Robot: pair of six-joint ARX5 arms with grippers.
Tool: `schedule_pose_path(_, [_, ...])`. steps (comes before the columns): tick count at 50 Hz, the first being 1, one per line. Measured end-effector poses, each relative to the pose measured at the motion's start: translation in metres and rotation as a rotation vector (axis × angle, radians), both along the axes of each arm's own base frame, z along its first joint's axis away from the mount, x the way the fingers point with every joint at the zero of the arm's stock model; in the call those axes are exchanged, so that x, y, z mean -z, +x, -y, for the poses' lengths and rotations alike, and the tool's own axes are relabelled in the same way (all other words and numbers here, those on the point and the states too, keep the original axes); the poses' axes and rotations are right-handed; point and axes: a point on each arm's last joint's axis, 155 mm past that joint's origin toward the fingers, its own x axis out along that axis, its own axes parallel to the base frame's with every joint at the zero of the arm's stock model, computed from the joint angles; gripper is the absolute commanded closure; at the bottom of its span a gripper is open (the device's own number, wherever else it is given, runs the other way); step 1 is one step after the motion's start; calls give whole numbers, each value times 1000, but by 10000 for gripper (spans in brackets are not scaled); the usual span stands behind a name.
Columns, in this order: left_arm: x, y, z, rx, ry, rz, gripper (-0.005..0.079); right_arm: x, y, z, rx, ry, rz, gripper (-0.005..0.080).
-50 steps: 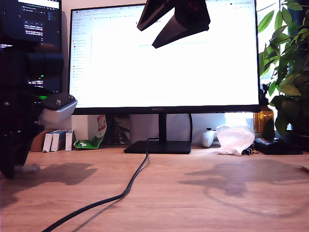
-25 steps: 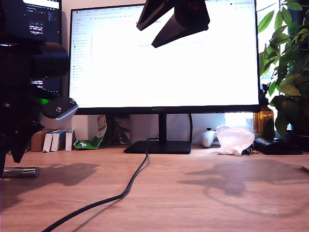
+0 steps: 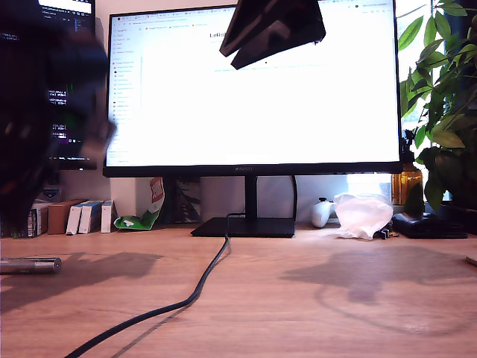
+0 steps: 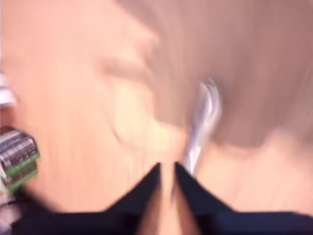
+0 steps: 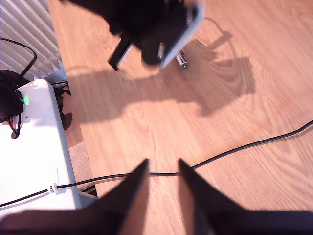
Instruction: Pick the metallic laser pointer with your right arm, pass it to your left arm, then place it down to the left side of the table
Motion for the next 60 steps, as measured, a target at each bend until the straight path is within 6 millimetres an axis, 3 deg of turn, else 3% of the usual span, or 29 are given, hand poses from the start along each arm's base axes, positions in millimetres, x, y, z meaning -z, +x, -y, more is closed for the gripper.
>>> schedule_pose_path(5, [-21, 2, 27, -126, -296, 47, 766, -2, 13, 1, 55, -4, 31, 763])
schedule_pose_path(12, [-63, 12, 52, -197, -621, 108, 766, -17, 56, 7, 226, -3, 169, 763])
schedule_pose_path(22, [-130, 25, 61, -229, -915, 240, 766, -71, 116, 14, 451, 158, 363, 763])
schedule_pose_path(29, [-158, 27, 63, -186, -998, 295, 766, -112, 152, 37, 567, 254, 510, 763])
schedule_pose_path(37, [-169, 31, 62, -160, -1034, 318, 766, -148, 192, 94, 720, 312, 646, 763])
schedule_pose_path(46, [-190, 43, 54, -148, -1084, 399, 766, -158, 224, 189, 957, 244, 724, 763])
schedule_pose_path(49, [-197, 47, 50, -153, -1100, 430, 766, -167, 229, 220, 1040, 220, 754, 763])
schedule_pose_path(54, [-206, 53, 41, -170, -1119, 468, 766, -198, 232, 264, 1131, 210, 826, 763])
schedule_pose_path(60, [-236, 62, 29, -154, -1135, 562, 766, -237, 219, 315, 1223, 205, 905, 763])
